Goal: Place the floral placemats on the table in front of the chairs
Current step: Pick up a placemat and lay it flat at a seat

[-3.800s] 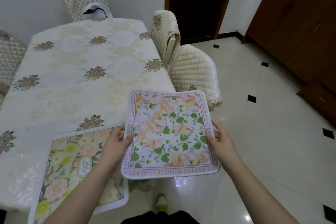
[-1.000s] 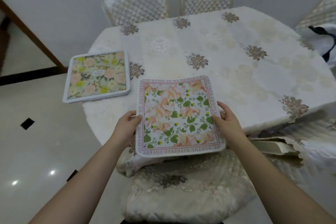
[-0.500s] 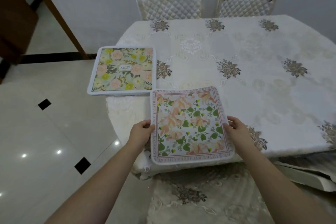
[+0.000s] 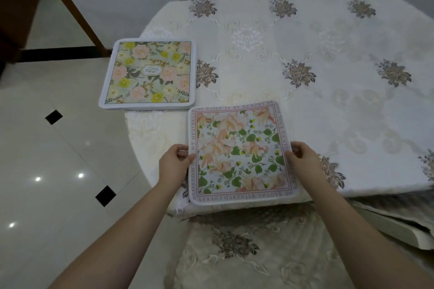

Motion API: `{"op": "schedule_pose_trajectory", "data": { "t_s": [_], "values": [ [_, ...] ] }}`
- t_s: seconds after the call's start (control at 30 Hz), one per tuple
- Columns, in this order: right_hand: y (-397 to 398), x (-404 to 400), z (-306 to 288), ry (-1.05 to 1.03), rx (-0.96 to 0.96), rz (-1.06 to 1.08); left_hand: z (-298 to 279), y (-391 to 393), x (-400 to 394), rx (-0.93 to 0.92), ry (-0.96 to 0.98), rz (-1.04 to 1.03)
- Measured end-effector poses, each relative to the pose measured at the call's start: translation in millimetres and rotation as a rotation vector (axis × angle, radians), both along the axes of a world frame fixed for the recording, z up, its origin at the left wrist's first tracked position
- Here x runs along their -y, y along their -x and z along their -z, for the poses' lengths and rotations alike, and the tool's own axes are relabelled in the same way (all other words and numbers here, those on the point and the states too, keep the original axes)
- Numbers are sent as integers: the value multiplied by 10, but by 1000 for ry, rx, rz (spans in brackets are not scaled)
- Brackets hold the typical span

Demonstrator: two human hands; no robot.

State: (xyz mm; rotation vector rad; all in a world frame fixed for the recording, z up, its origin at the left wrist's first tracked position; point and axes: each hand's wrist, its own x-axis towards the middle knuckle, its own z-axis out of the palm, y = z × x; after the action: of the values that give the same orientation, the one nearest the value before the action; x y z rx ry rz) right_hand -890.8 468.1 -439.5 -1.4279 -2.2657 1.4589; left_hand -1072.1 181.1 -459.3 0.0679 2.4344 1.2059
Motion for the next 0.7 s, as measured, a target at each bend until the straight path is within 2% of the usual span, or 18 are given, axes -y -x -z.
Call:
{"op": "schedule_pose_trajectory", "data": {
  "t_s": [0.4,0.7],
  "values": [
    [-61,-52,183,-297,111,-244,15,-94,-35,-113,126,19],
    [-2,-129,379,-269,127,-183,59,-158,-114,-131,212,72]
  ]
}}
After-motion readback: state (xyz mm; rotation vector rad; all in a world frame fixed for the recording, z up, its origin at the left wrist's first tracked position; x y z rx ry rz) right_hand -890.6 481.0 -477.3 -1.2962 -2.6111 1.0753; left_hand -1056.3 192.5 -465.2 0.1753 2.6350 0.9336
